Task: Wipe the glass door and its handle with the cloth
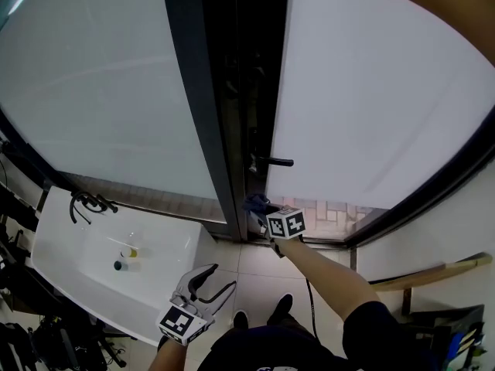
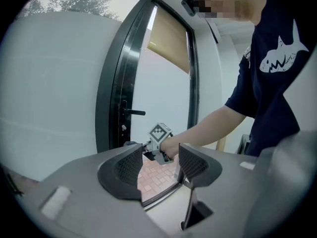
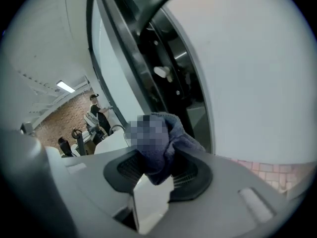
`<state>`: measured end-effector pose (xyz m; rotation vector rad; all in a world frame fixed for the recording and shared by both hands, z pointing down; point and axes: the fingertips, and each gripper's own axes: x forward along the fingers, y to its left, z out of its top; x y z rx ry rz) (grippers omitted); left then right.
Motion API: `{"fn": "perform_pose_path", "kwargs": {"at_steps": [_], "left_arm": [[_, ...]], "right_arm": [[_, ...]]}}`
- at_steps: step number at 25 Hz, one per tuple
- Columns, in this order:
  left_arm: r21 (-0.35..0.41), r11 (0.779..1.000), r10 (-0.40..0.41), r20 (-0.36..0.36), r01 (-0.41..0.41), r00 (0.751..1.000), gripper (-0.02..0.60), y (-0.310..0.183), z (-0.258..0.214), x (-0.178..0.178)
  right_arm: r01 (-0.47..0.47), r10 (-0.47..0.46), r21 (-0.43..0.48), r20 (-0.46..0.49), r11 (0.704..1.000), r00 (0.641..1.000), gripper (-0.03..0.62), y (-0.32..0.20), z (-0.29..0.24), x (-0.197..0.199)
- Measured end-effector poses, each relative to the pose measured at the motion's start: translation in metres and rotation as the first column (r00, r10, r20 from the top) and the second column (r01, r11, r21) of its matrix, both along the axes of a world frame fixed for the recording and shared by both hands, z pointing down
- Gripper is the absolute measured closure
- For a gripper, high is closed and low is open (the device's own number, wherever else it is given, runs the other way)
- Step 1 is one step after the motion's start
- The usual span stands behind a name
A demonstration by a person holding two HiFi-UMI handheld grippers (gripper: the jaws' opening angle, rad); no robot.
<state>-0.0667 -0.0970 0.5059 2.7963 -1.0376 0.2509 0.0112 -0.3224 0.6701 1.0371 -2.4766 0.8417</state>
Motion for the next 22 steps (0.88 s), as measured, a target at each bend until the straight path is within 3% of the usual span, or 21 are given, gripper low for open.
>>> {"fn": "perform_pose_path", "kwargs": {"at_steps": [5, 9, 17, 22], "left_arm": [[0.035, 0.998, 0.055, 0.002, -0.055, 0.998, 0.353, 0.002, -0.011, 0.006], [0.070, 0.992, 0.109, 0.008, -0.110, 0.994, 0.350, 0.005, -0.017, 0.011], [0.069, 0.972, 0.228, -0.017, -0.226, 0.974, 0.351, 0.033, -0.022, 0.020], [0.034, 0.951, 0.309, -0.016, -0.308, 0.951, 0.351, 0.057, -0.013, 0.028]], "right_arm": [[0.051, -0.067, 0.168, 0.088, 0.984, 0.994, 0.459, 0.071, -0.071, 0.005], [0.029, -0.070, 0.241, 0.167, 0.970, 0.983, 0.457, 0.129, -0.114, 0.026], [-0.071, 0.034, 0.404, 0.098, 0.912, 0.995, 0.457, 0.229, -0.165, 0.062], [-0.124, 0.077, 0.447, 0.122, 0.886, 0.990, 0.457, 0.275, -0.186, 0.065]]}}
